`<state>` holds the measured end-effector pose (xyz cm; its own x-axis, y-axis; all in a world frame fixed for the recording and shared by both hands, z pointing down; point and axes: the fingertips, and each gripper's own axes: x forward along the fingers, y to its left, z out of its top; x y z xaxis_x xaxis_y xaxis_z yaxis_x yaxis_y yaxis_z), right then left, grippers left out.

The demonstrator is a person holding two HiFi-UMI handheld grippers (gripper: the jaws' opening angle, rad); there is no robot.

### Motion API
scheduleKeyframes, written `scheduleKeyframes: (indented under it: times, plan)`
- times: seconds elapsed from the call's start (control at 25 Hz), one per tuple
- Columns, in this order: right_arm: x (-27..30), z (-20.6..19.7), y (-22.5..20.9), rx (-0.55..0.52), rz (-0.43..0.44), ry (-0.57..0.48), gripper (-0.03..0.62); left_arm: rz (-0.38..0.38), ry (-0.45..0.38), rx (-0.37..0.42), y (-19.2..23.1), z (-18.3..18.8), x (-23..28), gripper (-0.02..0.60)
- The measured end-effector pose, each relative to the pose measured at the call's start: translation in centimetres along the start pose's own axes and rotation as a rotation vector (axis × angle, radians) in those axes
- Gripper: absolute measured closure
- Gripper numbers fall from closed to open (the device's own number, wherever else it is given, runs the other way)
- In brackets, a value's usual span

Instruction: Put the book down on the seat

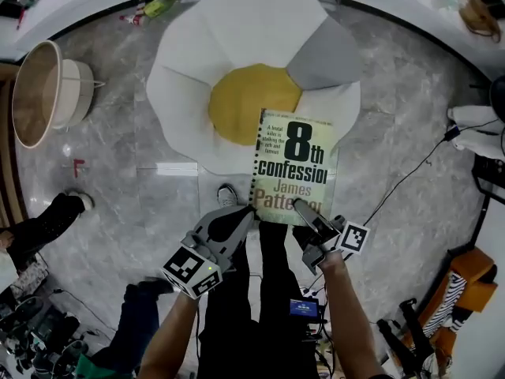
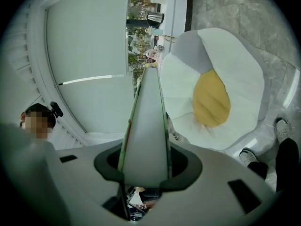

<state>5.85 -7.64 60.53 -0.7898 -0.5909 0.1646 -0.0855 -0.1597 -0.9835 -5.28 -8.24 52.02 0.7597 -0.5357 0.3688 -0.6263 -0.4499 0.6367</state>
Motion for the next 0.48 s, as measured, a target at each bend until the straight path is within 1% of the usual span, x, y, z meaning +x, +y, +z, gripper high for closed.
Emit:
scheduleKeyframes:
  times: [0.16,0.32,0.48]
  plan:
    - [1.4,1.2,-2.5,-0.016,-0.011,0.003,0.418,-0.018,0.0,-0.007,1.9,-1.2,1.4,0.569]
    - [2.0,1.9,-4.5,-0.02,-0.005,-0.008,0.418,-0.009,-0.003,-0.025,2.8,-2.6,1.8,0.569]
    - [2.3,2.9,-7.1,-0.027,-0.004,-0.022,0.418,-0.01,-0.002,-0.026,3.3,-4.3,2.5,0.569]
